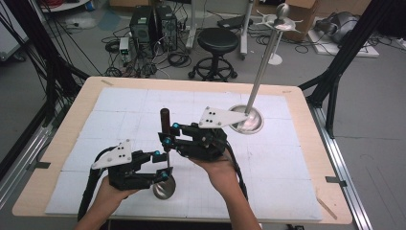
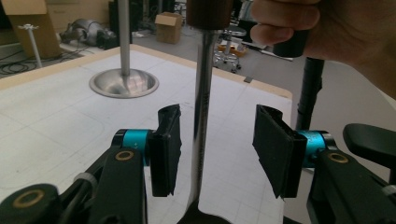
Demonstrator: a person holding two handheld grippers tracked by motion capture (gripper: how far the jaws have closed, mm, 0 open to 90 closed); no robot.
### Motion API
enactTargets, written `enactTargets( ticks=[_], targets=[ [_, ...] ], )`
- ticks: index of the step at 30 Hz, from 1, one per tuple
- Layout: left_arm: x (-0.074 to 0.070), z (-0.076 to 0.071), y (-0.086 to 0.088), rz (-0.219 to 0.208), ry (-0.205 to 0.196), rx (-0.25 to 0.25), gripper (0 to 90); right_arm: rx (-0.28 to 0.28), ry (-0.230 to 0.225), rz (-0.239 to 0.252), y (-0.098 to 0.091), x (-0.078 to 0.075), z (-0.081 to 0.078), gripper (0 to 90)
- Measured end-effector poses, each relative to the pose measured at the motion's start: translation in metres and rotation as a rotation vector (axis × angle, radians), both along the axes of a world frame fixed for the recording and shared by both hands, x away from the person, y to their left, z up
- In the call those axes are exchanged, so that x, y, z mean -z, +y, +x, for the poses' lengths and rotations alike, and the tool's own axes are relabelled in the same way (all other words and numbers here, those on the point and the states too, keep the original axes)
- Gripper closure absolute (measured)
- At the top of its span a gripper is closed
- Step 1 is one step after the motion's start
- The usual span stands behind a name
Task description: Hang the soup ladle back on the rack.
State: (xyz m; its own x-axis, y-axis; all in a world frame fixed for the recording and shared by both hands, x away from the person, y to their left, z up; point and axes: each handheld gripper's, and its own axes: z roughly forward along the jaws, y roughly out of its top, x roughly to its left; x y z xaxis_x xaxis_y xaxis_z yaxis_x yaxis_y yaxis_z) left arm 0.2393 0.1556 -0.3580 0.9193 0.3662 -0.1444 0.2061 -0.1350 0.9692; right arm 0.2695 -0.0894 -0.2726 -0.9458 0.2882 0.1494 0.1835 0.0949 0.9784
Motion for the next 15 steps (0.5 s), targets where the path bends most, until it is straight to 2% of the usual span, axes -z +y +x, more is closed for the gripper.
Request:
enactTargets(
  ticks=[3,6,15],
  targets=[
    [0.0001,0.0014,0.0003,-0.009,0.008,0.020,52.1,-0.037,0.003,0.012,0.0001,-0.0002,0.0006,72.3],
    [0.0005,0.0027,-0.0003,-0.023,0.019,0.046,59.8,-0.069,0.008,0.029,-0.0001,-0.0005,0.0008,72.4],
    [0.0030,0.0030,-0.0039,-0.025,0.028,0.094,68.2,-0.126,0.016,0.045,-0.0020,-0.0008,0.0003,72.4]
  ],
)
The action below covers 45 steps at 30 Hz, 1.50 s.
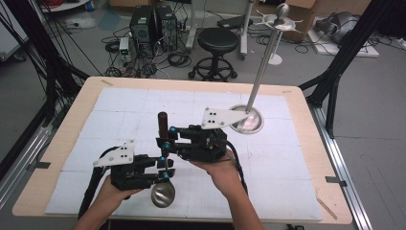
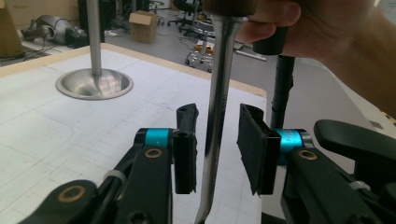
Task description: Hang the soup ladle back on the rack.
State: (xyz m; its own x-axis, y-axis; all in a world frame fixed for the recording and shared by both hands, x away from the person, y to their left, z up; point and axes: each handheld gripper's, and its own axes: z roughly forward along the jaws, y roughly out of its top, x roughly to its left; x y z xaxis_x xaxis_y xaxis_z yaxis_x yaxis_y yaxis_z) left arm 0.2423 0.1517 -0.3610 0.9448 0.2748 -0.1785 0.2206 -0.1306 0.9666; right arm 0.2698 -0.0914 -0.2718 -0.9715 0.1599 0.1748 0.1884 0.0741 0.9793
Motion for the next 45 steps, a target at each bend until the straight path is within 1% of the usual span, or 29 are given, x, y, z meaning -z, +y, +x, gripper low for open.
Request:
enactTargets(
  ticks=[5,9,14,18,19,20,21,22,23,25,27,29,30,32,35,37,39,43,45],
  targets=[
    [0.000,0.000,0.000,0.008,-0.003,0.014,73.9,-0.020,0.001,0.001,0.000,0.001,0.000,72.3],
    [0.000,0.000,0.001,0.013,-0.010,0.012,79.2,-0.022,0.006,0.002,0.000,0.001,0.000,72.4],
    [0.000,0.000,0.001,0.012,-0.006,0.010,82.6,-0.024,0.007,0.002,-0.001,0.002,0.000,72.3],
    [-0.001,-0.002,0.002,0.021,-0.017,-0.011,83.4,-0.018,0.010,0.009,-0.001,0.003,0.001,72.3],
    [-0.001,-0.002,0.002,0.026,-0.021,-0.023,83.6,-0.013,0.018,0.010,-0.001,0.003,0.001,71.8],
    [-0.002,-0.003,0.001,0.031,-0.017,-0.039,83.7,-0.001,0.017,0.011,-0.001,0.003,0.001,70.6],
    [-0.002,-0.003,0.001,0.041,-0.010,-0.057,83.8,0.014,0.014,0.015,-0.001,0.003,0.000,63.0],
    [-0.002,-0.003,0.001,0.050,-0.011,-0.070,83.8,0.043,0.010,0.019,0.000,0.003,-0.001,54.0],
    [-0.002,-0.003,0.001,0.052,-0.013,-0.081,83.8,0.081,0.005,0.018,0.000,0.003,-0.003,49.3],
    [-0.003,-0.003,0.001,0.053,-0.020,-0.109,83.9,0.123,-0.008,-0.002,0.001,0.003,-0.005,47.1],
    [-0.004,-0.003,0.001,0.049,-0.015,-0.130,83.9,0.173,-0.019,-0.030,0.003,0.003,-0.007,44.6],
    [-0.004,-0.003,0.001,0.055,-0.021,-0.153,83.9,0.203,-0.029,-0.043,0.006,0.004,-0.010,43.2],
    [-0.005,-0.003,0.001,0.061,-0.022,-0.162,83.9,0.219,-0.034,-0.047,0.006,0.005,-0.011,43.4],
    [-0.005,-0.003,0.001,0.063,-0.020,-0.177,83.9,0.225,-0.031,-0.051,0.009,0.005,-0.012,44.6],
    [-0.005,-0.003,-0.001,0.075,-0.023,-0.209,83.9,0.231,-0.029,-0.066,0.012,0.007,-0.012,49.9],
    [-0.006,-0.004,-0.002,0.079,-0.016,-0.235,83.8,0.244,-0.024,-0.073,0.014,0.008,-0.013,52.3],
    [-0.006,-0.003,-0.003,0.078,-0.009,-0.236,83.8,0.245,-0.011,-0.065,0.015,0.009,-0.013,57.0],
    [-0.008,-0.005,-0.005,0.085,-0.022,-0.243,83.7,0.256,-0.007,-0.069,0.016,0.012,-0.013,64.1],
    [-0.009,-0.005,-0.007,0.084,-0.019,-0.244,83.8,0.256,-0.004,-0.065,0.016,0.013,-0.012,68.4]
  ],
)
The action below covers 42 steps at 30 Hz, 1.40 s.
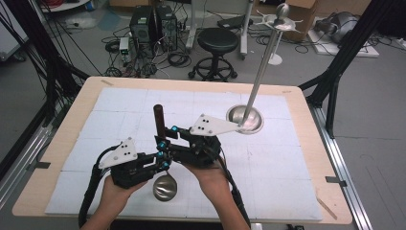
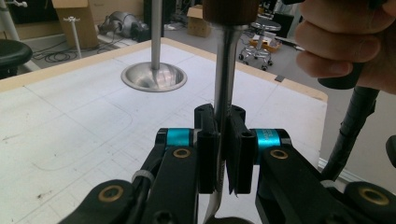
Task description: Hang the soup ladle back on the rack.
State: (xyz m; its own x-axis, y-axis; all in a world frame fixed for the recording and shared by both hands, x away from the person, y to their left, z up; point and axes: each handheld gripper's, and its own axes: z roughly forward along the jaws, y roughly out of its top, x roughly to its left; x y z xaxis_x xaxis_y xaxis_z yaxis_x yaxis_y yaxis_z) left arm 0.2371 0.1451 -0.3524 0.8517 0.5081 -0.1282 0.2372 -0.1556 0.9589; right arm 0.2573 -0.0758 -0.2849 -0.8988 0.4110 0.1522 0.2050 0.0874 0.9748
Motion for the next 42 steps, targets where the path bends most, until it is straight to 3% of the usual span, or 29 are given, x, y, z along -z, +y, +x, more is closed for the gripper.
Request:
enactTargets(
  ticks=[4,6,8,11,13,15,18,24,28,34,38,42],
  targets=[
    [0.001,0.000,-0.002,-0.004,0.004,0.011,83.6,-0.010,-0.008,0.006,-0.002,0.001,-0.002,72.0],
    [0.002,0.001,-0.002,-0.029,0.012,0.040,82.5,-0.021,-0.009,0.001,-0.003,0.000,-0.002,72.3],
    [0.001,0.000,-0.001,-0.045,-0.001,0.050,72.0,-0.029,0.004,0.001,-0.005,0.000,-0.002,72.4],
    [0.003,-0.002,0.007,-0.028,-0.042,0.069,54.4,-0.039,0.016,0.030,-0.012,0.001,0.001,72.5],
    [0.006,-0.002,0.017,-0.044,-0.041,0.070,49.6,-0.034,0.025,0.056,-0.021,-0.001,0.004,72.6],
    [0.009,-0.002,0.028,-0.063,-0.038,0.047,41.9,-0.019,0.027,0.077,-0.031,-0.002,0.007,72.5],
    [0.014,0.000,0.045,-0.080,-0.036,0.009,37.8,0.018,0.030,0.093,-0.046,-0.005,0.015,72.5],
    [0.024,0.001,0.072,-0.120,-0.047,-0.077,28.0,0.097,0.039,0.068,-0.074,-0.006,0.033,72.5],
    [0.034,0.002,0.084,-0.103,-0.033,-0.134,23.7,0.124,0.048,0.062,-0.091,-0.008,0.044,72.5],
    [0.038,0.002,0.091,-0.075,-0.036,-0.137,23.5,0.132,0.032,0.048,-0.112,-0.022,0.059,72.5],
    [0.037,0.003,0.095,-0.085,-0.046,-0.161,23.7,0.116,0.029,0.061,-0.128,-0.035,0.069,72.5],
    [0.037,0.004,0.098,-0.099,-0.046,-0.176,23.7,0.147,0.020,0.057,-0.140,-0.048,0.078,72.4]
  ],
)
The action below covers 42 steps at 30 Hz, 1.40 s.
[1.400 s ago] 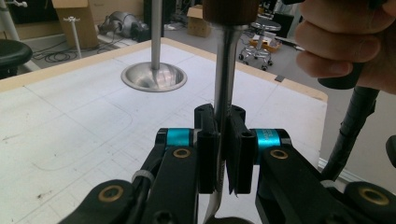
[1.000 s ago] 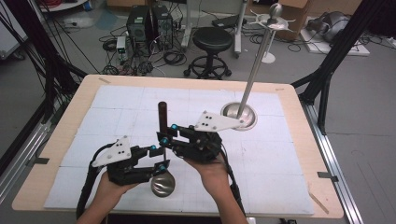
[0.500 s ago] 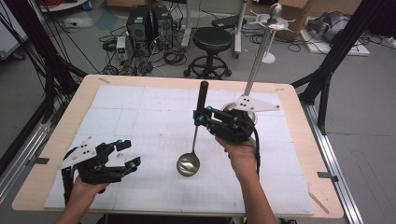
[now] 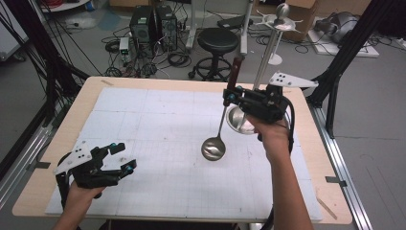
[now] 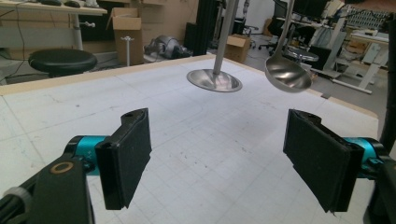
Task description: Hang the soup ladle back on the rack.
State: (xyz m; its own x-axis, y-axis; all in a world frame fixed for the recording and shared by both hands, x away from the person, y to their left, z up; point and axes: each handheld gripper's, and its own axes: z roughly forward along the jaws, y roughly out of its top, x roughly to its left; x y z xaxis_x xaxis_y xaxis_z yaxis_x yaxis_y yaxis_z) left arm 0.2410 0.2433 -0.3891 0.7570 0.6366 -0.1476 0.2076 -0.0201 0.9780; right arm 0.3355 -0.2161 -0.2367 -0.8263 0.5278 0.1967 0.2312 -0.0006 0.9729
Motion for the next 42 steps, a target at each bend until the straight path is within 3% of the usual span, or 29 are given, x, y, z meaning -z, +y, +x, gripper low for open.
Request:
enactTargets(
  ticks=[5,9,13,17,26,42],
  targets=[
    [0.000,-0.002,0.003,-0.002,-0.003,-0.005,23.8,0.014,-0.011,-0.013,-0.015,-0.014,0.009,72.5],
    [-0.001,-0.001,0.003,-0.017,-0.005,-0.026,24.3,-0.013,-0.012,-0.026,-0.028,-0.023,0.019,72.5],
    [-0.004,-0.001,0.002,0.000,-0.001,-0.030,24.4,-0.028,-0.018,-0.038,-0.038,-0.032,0.027,72.5],
    [-0.009,-0.002,0.002,0.000,-0.004,-0.054,24.7,-0.050,-0.012,-0.020,-0.051,-0.037,0.037,72.5],
    [-0.024,0.003,-0.003,0.020,-0.023,-0.079,24.7,-0.050,0.000,-0.009,-0.075,-0.040,0.057,72.5],
    [-0.025,0.012,-0.005,0.039,-0.008,-0.099,24.8,-0.051,0.021,0.029,-0.095,-0.034,0.083,72.4]
  ],
)
